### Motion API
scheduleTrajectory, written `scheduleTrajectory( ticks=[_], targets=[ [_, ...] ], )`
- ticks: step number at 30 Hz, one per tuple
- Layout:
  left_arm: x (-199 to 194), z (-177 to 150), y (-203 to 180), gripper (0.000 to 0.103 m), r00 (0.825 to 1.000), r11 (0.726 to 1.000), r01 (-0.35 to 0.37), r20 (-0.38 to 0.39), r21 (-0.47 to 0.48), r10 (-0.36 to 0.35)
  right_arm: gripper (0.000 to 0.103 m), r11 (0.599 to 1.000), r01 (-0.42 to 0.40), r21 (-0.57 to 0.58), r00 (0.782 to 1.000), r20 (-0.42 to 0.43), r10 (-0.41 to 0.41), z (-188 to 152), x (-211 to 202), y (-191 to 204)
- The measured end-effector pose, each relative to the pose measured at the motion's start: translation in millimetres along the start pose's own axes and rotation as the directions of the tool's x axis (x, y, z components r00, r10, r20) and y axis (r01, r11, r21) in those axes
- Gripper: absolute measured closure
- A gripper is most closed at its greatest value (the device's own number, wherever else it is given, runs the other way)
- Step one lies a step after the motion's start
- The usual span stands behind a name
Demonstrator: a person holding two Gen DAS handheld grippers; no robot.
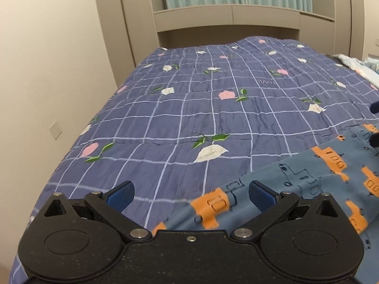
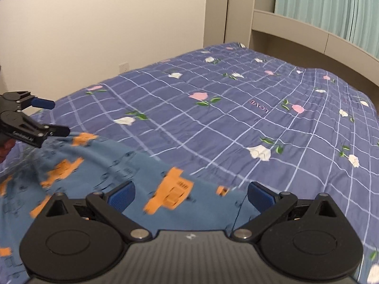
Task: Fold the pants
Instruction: 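Grasp the pants waistband with the left tool while the right tool grasps the hem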
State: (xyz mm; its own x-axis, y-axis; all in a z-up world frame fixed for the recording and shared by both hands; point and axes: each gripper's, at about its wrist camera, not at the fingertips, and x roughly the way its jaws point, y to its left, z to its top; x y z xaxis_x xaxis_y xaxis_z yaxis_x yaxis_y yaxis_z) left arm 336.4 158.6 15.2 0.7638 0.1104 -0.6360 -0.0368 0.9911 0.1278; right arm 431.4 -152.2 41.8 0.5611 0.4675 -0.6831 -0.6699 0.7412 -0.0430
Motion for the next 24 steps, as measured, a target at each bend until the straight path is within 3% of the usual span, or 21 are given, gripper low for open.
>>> scheduleTrajectory(
  ticks=[8, 12, 16, 21, 24],
  targets=[
    [37, 11, 15, 0.001, 0.996, 0.996, 0.085, -0.036, -0.008, -0.085, 0.000, 0.998, -0.056, -0.007, 0.996, -0.069, 0.055, 16, 54, -29],
    [46, 12, 18, 0.001, 0.986, 0.987, 0.159, -0.062, 0.022, -0.157, 0.004, 0.996, -0.080, -0.035, 0.991, -0.107, 0.076, 19, 68, -31],
    [55, 12, 21, 0.012, 0.962, 0.967, 0.251, -0.117, 0.032, -0.246, 0.020, 0.992, -0.113, -0.055, 0.981, -0.164, 0.103, 21, 83, -32],
    [65, 10, 31, 0.022, 0.924, 0.944, 0.331, -0.200, -0.003, -0.325, 0.026, 0.984, -0.155, -0.089, 0.966, -0.224, 0.132, 20, 92, -33],
    [71, 8, 34, 0.036, 0.902, 0.934, 0.357, -0.249, -0.024, -0.352, 0.026, 0.981, -0.166, -0.105, 0.957, -0.258, 0.134, 18, 97, -33]
  ],
)
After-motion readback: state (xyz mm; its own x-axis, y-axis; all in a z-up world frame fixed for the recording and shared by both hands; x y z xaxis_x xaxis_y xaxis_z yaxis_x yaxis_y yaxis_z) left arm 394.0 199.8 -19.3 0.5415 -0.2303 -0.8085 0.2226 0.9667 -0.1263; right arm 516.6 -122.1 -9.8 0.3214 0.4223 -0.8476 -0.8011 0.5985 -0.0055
